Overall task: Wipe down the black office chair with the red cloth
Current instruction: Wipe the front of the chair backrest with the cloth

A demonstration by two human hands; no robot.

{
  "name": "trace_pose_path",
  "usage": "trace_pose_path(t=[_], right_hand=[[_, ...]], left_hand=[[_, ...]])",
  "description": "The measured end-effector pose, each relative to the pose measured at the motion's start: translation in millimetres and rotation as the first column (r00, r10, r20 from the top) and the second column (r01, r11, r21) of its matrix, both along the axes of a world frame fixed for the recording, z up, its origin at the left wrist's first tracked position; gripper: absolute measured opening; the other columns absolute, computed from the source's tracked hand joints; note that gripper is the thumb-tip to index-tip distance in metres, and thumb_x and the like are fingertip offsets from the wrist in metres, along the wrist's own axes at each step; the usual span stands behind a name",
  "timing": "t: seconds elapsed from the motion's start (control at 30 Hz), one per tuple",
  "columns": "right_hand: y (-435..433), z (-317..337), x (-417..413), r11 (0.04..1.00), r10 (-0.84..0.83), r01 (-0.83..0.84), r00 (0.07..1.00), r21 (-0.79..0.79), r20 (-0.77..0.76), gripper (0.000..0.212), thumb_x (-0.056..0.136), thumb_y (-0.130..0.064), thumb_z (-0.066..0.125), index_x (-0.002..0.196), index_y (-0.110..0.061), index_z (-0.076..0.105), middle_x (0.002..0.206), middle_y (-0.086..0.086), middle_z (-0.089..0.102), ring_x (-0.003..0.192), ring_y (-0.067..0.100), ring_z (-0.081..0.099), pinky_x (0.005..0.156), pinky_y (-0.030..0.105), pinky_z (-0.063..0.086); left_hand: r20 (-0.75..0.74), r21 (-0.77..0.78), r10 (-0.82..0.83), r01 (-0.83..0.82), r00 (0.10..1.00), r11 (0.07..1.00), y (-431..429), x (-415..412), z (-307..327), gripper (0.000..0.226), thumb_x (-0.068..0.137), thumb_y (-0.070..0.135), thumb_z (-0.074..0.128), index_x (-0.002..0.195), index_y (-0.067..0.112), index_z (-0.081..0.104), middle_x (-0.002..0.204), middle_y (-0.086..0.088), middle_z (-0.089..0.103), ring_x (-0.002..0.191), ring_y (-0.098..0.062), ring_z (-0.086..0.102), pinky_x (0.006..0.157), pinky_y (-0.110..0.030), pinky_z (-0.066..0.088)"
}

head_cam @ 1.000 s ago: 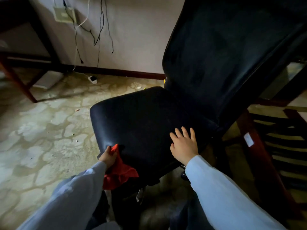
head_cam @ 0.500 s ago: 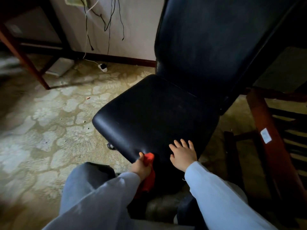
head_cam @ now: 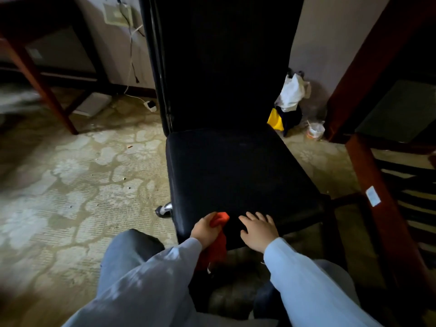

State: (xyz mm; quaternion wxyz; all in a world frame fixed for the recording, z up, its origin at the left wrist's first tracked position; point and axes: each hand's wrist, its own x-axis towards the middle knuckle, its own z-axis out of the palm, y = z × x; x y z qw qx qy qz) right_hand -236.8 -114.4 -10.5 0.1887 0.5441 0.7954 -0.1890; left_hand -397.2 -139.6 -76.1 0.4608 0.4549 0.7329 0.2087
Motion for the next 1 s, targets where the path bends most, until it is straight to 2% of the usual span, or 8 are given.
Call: trace_pose_path(t=[0.17,0.23,0.3,0.37,0.47,0.67,0.87,1.0], right_hand=[[-2.0,-12.6,-24.1,0.995,-0.01,0.002,0.997,-0.098,-0.078,0.054,0.097,-0.031,0.033,0.149,-0.027,0.019,0.157,-0.001,0.015,0.143,0.023,0.013,0.116,0.042,0.01],[-3.2,-17.4,-32.2,0.991,-0.017,0.005,0.996,-0.134,-0.088,0.056,0.096,-0.031,0.034,0.149,-0.028,0.016,0.157,-0.001,0.013,0.143,0.024,0.016,0.115,0.041,0.014],[-5.0,-21.9,-36.6,0.987,-0.024,0.01,0.996,-0.162,-0.081,0.058,0.095,-0.032,0.036,0.149,-0.029,0.014,0.158,0.0,0.011,0.142,0.025,0.018,0.114,0.04,0.017],[-5.0,-25.1,-38.9,0.985,-0.025,0.012,0.997,-0.173,-0.071,0.059,0.095,-0.033,0.037,0.149,-0.029,0.013,0.158,0.0,0.008,0.141,0.026,0.019,0.113,0.039,0.019],[-0.6,-23.7,-43.3,0.983,-0.027,0.012,0.997,-0.186,-0.077,0.06,0.095,-0.033,0.038,0.149,-0.028,0.013,0.158,0.0,0.005,0.141,0.027,0.02,0.113,0.039,0.021],[14.0,11.8,-75.2,0.994,-0.002,-0.026,0.967,-0.108,-0.256,0.058,0.096,-0.029,0.039,0.149,-0.024,0.015,0.158,0.0,0.01,0.14,0.026,0.024,0.111,0.035,0.024],[20.9,72.3,-128.6,0.998,0.054,-0.032,0.798,0.047,-0.601,0.057,0.095,-0.023,0.047,0.147,-0.023,0.025,0.153,0.001,0.029,0.136,0.023,0.034,0.111,0.032,0.028],[19.2,113.3,-151.8,0.999,0.053,-0.041,0.65,0.035,-0.758,0.058,0.096,-0.023,0.046,0.148,-0.027,0.02,0.153,-0.001,0.027,0.139,0.019,0.028,0.111,0.03,0.025]], left_hand=[[-0.025,0.051,0.081,-0.079,0.996,0.996,-10.7,-19.2,-1.2,0.054,0.09,0.02,0.057,0.141,0.015,0.038,0.136,-0.006,0.051,0.128,-0.022,0.046,0.104,-0.026,0.033],[0.005,0.097,0.118,-0.118,0.993,0.988,-14.9,-25.4,1.4,0.049,0.089,0.01,0.057,0.136,0.006,0.039,0.132,-0.011,0.054,0.124,-0.025,0.05,0.101,-0.026,0.034],[0.032,0.132,0.171,-0.174,0.985,0.976,-19.5,-34.9,1.1,0.038,0.088,0.006,0.057,0.122,0.011,0.042,0.123,-0.012,0.06,0.114,-0.026,0.057,0.096,-0.03,0.039],[0.082,0.168,0.241,-0.252,0.967,0.953,-23.8,-46.1,8.4,0.028,0.088,0.008,0.059,0.108,0.02,0.044,0.109,-0.003,0.066,0.102,-0.02,0.063,0.087,-0.029,0.045],[0.045,0.218,0.312,-0.314,0.949,0.924,-25.9,-65.6,27.8,0.02,0.089,0.022,0.062,0.101,0.025,0.045,0.092,0.007,0.061,0.088,-0.016,0.061,0.075,-0.024,0.042],[-0.043,0.419,0.385,-0.333,0.922,0.844,-24.3,-106.1,87.6,0.03,0.091,0.021,0.059,0.115,0.01,0.044,0.107,0.0,0.06,0.096,-0.02,0.06,0.081,-0.026,0.044],[-0.23,0.692,0.466,-0.193,0.854,0.695,-17.8,-153.3,181.1,0.031,0.09,0.022,0.058,0.12,0.015,0.052,0.118,-0.007,0.049,0.093,-0.015,0.05,0.079,-0.023,0.036],[-0.118,0.863,0.608,-0.222,0.785,0.454,-15.0,-169.3,243.1,0.028,0.089,0.019,0.059,0.118,0.019,0.057,0.122,-0.001,0.046,0.093,-0.007,0.048,0.081,-0.015,0.036]])
